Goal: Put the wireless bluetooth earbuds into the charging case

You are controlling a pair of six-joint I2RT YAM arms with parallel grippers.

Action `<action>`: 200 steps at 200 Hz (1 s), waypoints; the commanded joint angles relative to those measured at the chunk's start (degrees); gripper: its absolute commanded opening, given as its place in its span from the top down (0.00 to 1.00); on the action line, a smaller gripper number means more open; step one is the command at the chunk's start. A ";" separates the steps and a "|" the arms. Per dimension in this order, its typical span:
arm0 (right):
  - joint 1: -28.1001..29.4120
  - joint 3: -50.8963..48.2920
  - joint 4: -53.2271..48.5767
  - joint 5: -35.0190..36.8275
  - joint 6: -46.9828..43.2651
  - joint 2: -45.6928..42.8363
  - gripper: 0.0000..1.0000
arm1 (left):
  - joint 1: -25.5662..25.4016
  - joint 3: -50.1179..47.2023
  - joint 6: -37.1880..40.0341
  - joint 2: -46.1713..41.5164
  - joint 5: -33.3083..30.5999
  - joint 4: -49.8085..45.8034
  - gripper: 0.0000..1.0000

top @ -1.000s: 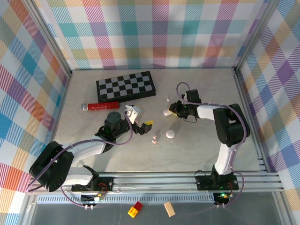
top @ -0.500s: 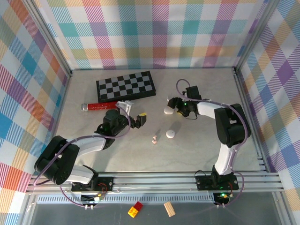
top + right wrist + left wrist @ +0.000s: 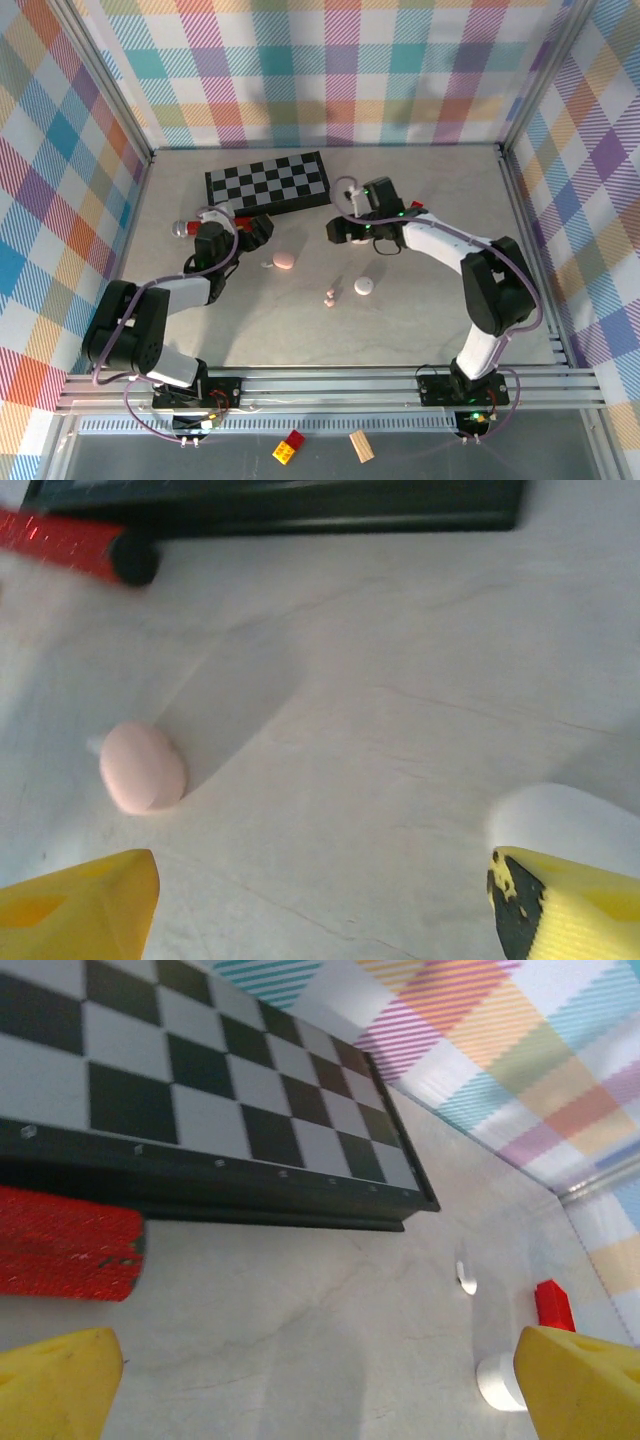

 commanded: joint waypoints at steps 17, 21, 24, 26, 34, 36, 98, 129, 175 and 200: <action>7.76 6.59 -0.81 -1.20 -14.12 6.04 0.14 | 4.59 -1.88 -10.06 -0.49 1.71 0.43 0.00; 8.41 7.30 -1.04 -1.20 -14.46 6.76 0.14 | 5.10 -1.82 -10.64 -0.87 1.37 -0.79 0.00; 8.83 7.74 -1.24 -1.20 -14.47 7.27 0.14 | 5.42 -1.75 -10.92 -1.18 1.13 -1.81 0.00; 9.12 8.14 -1.39 -1.20 -15.98 7.66 0.14 | 5.65 -1.67 -11.08 -1.43 0.89 -2.68 0.00; 9.87 9.55 -1.88 -1.28 -16.83 9.11 0.14 | 6.22 -1.35 -11.06 -2.45 0.07 -5.53 0.00; 10.04 10.00 -1.97 -1.39 -16.85 9.53 0.14 | 6.33 -1.33 -10.98 -2.73 -0.19 -6.13 0.00; 14.73 20.23 -7.83 0.05 -20.98 19.57 0.17 | 12.51 -3.00 -13.37 -6.14 0.43 -10.91 0.02; 15.32 22.28 -9.24 0.21 -21.08 21.72 0.26 | 14.80 -4.24 -14.53 -6.01 2.27 -9.41 0.02; 15.53 24.23 -10.86 0.93 -22.29 23.74 0.34 | 14.85 -4.25 -14.22 -5.93 3.21 -9.33 0.04; 15.58 25.34 -11.71 0.43 -22.95 25.00 0.35 | 14.88 -4.12 -14.12 -5.52 3.84 -8.91 0.04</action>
